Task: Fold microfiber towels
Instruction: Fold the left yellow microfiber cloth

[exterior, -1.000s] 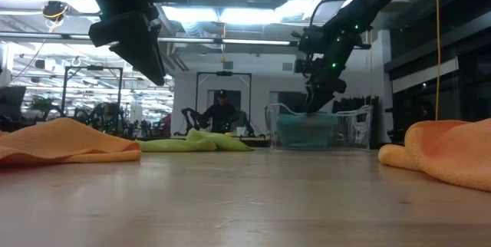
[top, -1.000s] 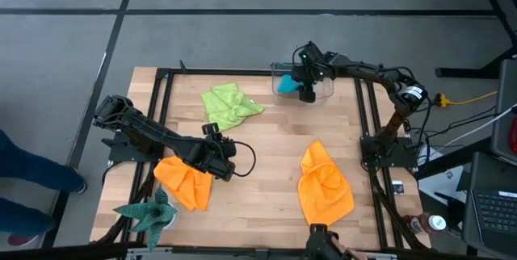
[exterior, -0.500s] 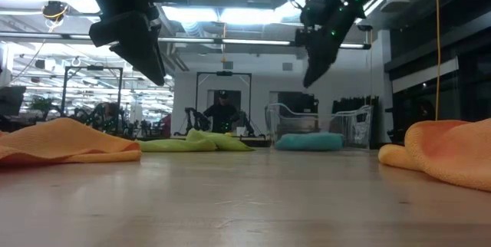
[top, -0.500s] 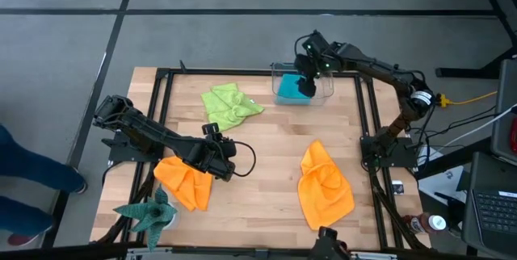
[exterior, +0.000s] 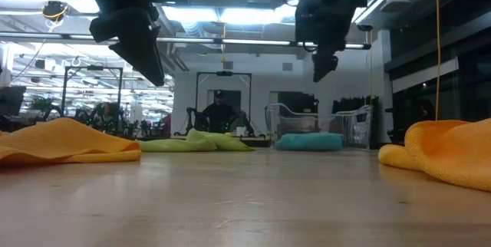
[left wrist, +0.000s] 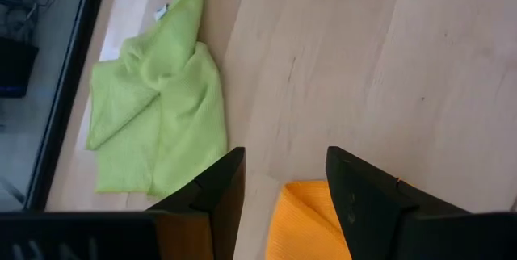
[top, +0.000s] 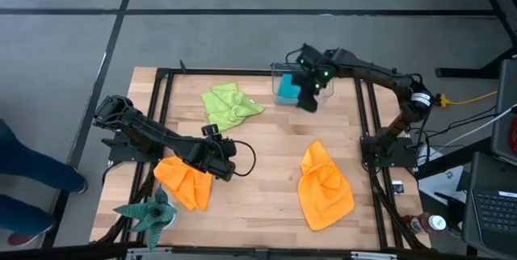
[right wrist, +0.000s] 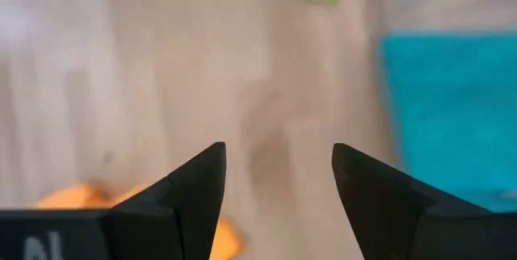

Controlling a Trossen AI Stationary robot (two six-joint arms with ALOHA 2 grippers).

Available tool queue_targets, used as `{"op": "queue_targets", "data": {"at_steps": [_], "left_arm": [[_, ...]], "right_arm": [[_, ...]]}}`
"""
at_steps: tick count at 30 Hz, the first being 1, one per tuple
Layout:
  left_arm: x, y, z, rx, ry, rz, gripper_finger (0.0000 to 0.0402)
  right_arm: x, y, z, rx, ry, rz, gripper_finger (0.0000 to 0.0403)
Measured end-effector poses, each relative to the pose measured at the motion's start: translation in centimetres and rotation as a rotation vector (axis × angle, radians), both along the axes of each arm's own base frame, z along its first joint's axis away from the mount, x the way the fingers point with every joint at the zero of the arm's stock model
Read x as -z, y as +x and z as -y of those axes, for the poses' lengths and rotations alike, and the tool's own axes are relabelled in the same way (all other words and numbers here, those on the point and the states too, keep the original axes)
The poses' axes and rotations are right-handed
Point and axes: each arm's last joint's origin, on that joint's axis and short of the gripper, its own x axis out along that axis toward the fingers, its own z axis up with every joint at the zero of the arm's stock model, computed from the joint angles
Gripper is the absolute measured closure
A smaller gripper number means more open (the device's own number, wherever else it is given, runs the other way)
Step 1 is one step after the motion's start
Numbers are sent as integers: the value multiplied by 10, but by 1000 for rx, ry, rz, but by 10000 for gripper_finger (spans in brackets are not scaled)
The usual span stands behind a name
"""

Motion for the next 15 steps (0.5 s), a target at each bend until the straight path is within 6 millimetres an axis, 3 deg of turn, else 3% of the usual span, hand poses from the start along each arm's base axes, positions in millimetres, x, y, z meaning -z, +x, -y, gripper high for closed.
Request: {"op": "queue_targets", "data": {"at_steps": [9,15], "left_arm": [[0,0,1,-2,-14,5,235],[0,3,1,-17,-38,36,235]], "right_arm": [[-5,6,-60,-100,61,-152,173],[-22,0,-84,-191,18,-107,173]]}}
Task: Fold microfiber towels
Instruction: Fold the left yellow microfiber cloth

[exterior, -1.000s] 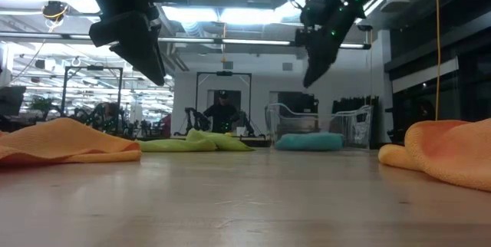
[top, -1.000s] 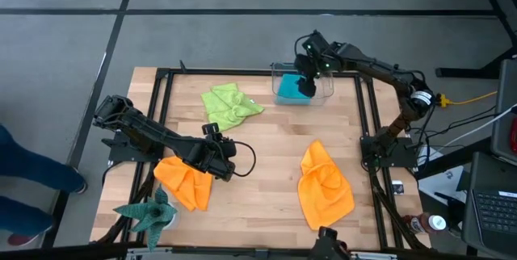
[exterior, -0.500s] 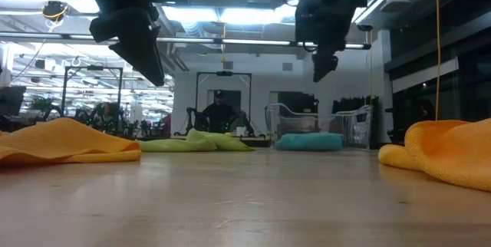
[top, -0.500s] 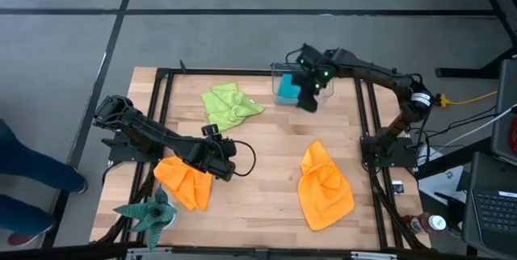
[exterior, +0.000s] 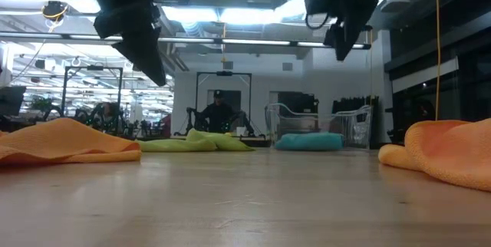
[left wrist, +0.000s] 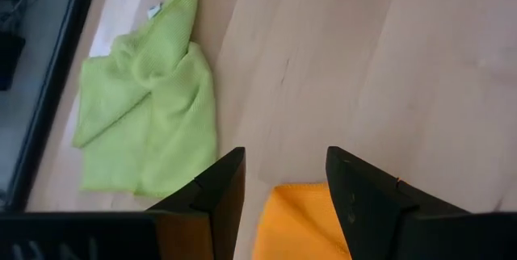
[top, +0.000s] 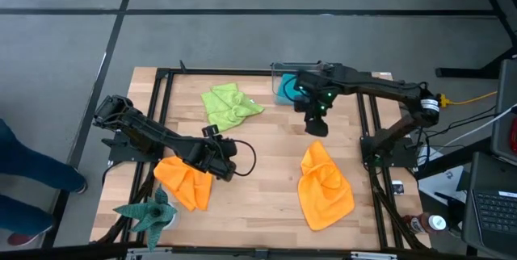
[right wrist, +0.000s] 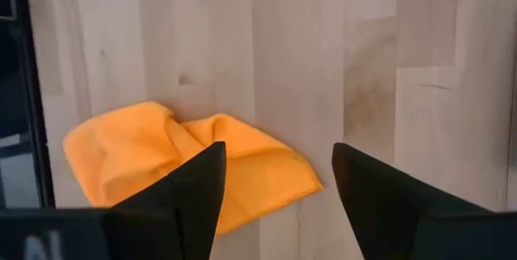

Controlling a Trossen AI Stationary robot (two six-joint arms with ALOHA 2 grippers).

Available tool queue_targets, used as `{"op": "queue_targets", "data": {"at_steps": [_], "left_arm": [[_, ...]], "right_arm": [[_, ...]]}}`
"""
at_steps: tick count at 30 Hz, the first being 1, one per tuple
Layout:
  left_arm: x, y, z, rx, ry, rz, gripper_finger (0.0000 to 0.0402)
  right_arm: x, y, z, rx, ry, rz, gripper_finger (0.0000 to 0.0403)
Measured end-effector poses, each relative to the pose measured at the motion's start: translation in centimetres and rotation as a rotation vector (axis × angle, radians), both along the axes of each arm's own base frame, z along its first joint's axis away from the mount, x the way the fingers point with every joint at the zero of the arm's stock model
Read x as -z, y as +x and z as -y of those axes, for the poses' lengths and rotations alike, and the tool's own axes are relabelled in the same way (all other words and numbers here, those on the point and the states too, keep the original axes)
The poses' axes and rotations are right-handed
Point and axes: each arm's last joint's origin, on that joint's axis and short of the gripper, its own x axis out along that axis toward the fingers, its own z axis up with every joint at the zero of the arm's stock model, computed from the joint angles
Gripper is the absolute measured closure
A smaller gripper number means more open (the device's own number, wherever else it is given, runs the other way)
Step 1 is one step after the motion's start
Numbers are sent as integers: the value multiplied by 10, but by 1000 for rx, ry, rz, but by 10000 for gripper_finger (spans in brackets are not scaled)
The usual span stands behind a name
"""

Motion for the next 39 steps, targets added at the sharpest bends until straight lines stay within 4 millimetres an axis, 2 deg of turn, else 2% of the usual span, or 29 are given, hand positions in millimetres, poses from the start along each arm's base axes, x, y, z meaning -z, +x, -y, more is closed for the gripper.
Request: {"op": "queue_targets", "data": {"at_steps": [4,7,9,11,15,21,24,27,32,36,39], "left_arm": [[0,4,3,55,-64,-2,235],[3,-4,5,182,-95,-159,235],[4,-10,4,188,-127,-239,235],[5,-15,2,110,-182,-272,235],[10,-13,-3,-98,-252,-211,235],[55,-25,-12,-311,-273,-331,235],[74,-31,-13,-333,-300,-363,235],[83,-23,-16,-308,-321,-226,235],[82,15,-28,-195,-346,104,235],[66,46,-43,-59,-319,370,235],[48,52,-47,23,-336,376,235]], "right_arm": [[-11,-6,-11,64,-37,10,173],[-19,-13,-20,87,-72,6,173],[-24,-18,-26,85,-73,15,173],[-30,-22,-33,87,-74,33,173],[-38,-31,-48,105,-144,64,173],[-33,-50,-69,120,-188,95,173],[-26,-57,-79,136,-163,114,173],[-16,-61,-89,121,-148,133,173],[7,-60,-101,82,-133,170,173],[33,-56,-108,53,-124,209,173],[50,-55,-113,58,-109,223,173]]}}
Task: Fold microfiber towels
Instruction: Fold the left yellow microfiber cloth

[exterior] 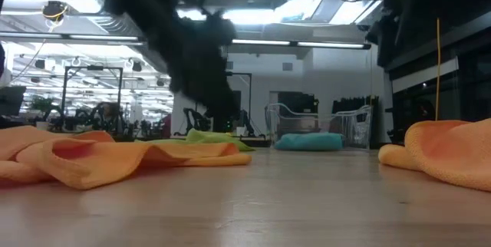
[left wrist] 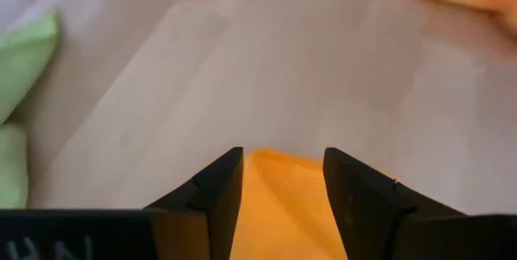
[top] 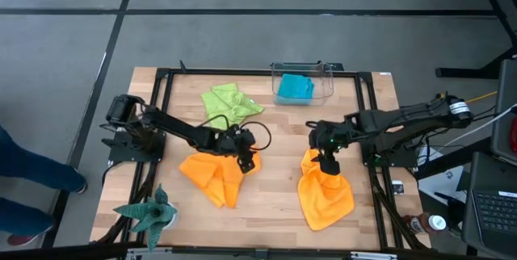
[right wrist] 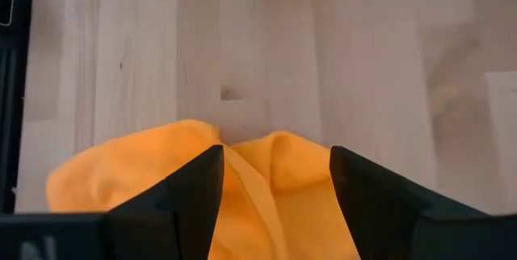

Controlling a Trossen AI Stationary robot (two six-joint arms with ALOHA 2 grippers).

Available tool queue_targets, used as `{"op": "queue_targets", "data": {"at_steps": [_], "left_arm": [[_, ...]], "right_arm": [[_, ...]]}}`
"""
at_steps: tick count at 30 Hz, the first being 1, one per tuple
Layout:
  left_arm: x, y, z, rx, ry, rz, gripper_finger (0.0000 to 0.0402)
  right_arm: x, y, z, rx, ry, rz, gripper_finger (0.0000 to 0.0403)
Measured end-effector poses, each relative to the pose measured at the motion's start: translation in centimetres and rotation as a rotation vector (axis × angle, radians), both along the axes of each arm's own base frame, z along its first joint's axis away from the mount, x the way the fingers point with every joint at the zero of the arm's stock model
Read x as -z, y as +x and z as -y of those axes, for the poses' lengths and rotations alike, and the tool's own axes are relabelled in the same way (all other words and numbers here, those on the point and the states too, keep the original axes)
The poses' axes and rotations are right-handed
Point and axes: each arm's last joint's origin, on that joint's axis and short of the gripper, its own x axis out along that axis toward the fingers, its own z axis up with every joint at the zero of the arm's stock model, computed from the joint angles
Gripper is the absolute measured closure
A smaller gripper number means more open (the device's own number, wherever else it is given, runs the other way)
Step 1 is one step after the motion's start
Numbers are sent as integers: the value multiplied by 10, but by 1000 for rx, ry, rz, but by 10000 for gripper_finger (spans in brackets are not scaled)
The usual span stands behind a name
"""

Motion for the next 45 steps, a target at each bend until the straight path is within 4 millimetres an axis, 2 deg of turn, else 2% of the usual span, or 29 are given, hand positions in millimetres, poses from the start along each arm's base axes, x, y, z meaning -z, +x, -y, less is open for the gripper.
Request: {"op": "queue_targets", "data": {"at_steps": [2,4,7,12,17,21,26,29,32,37,45], "left_arm": [[-19,2,6,60,-37,-2,235],[-27,-7,13,93,-41,-93,235],[-27,-17,28,117,-45,-176,235],[-28,-24,56,92,-138,-160,235],[-18,-28,84,146,-163,-173,235],[2,-30,105,209,-157,-224,235],[24,-35,123,268,-168,-316,235],[30,-37,133,301,-173,-313,235],[29,-37,137,302,-156,-287,235],[23,-32,130,292,-60,-253,235],[49,-17,101,363,-19,-405,235]], "right_arm": [[9,0,-2,22,19,7,173],[15,-2,-3,41,17,-4,173],[19,0,-2,100,-61,29,173],[21,1,3,204,-224,74,173],[18,5,3,228,-244,132,173],[15,8,2,213,-243,168,173],[15,9,2,216,-239,172,173],[15,9,2,214,-240,172,173],[15,9,2,215,-240,172,173],[15,9,2,214,-239,174,173],[15,9,1,257,-168,171,173]]}}
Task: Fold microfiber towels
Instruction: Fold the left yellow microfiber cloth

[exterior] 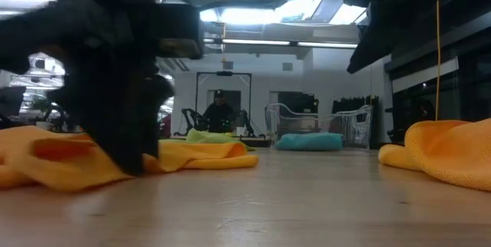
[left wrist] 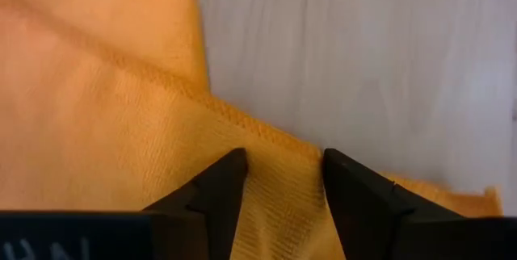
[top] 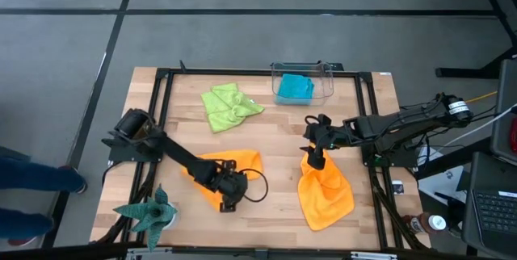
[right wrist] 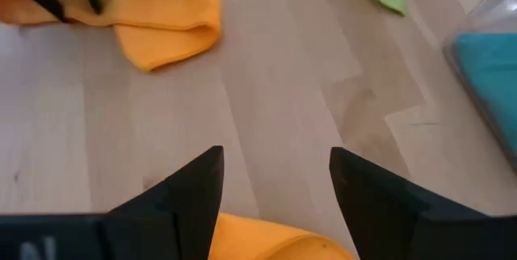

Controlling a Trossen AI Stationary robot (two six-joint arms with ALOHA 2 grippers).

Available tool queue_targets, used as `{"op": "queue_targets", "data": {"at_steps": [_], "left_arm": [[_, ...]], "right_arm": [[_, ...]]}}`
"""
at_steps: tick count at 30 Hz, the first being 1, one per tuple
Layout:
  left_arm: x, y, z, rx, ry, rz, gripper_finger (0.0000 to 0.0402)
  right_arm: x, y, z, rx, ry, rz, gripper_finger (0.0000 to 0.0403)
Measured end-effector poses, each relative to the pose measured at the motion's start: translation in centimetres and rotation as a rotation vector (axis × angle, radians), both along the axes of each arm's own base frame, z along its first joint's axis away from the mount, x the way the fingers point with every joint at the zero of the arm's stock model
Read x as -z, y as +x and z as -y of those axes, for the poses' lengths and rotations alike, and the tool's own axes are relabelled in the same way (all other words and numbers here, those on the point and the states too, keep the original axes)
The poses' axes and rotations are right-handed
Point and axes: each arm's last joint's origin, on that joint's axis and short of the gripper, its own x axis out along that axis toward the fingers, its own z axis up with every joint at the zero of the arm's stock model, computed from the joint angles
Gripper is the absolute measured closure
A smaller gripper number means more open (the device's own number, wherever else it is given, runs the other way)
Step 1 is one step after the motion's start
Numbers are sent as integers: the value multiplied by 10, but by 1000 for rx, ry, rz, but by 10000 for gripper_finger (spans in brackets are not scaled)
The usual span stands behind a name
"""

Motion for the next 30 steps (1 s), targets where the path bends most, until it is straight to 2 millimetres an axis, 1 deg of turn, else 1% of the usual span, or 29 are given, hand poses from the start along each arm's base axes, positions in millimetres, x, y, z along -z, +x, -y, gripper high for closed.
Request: {"op": "queue_targets", "data": {"at_steps": [2,5,8,9,12,14,15,17,19,22,23,25,27,30], "left_arm": [[1,7,-11,43,43,21,235],[2,24,-36,82,102,96,235],[-1,40,-58,115,107,191,235],[-1,42,-64,125,103,204,235],[-5,46,-75,117,110,221,235],[-15,48,-77,95,106,241,235],[-25,53,-76,80,95,279,235],[-51,59,-70,53,60,376,235],[-69,61,-63,41,31,404,235],[-82,49,-44,87,17,285,235],[-90,46,-36,107,12,258,235],[-106,32,-24,123,13,177,235],[-112,23,-13,116,10,112,235],[-107,8,0,111,23,12,235]], "right_arm": [[0,0,0,-9,11,-1,173],[0,0,0,-14,6,-2,173],[0,0,0,-46,-21,-9,173],[0,0,0,-53,-27,-10,173],[0,0,0,-87,-54,-17,173],[0,0,-1,-107,-65,-21,173],[0,0,-1,-110,-68,-23,173],[0,0,-1,-111,-68,-24,173],[0,0,-1,-104,-63,-23,173],[0,0,-1,-57,-23,-16,173],[0,0,-1,-36,-4,-12,173],[0,1,-1,-6,27,4,173],[1,4,-2,-5,59,12,173],[5,11,-7,-8,99,34,173]]}}
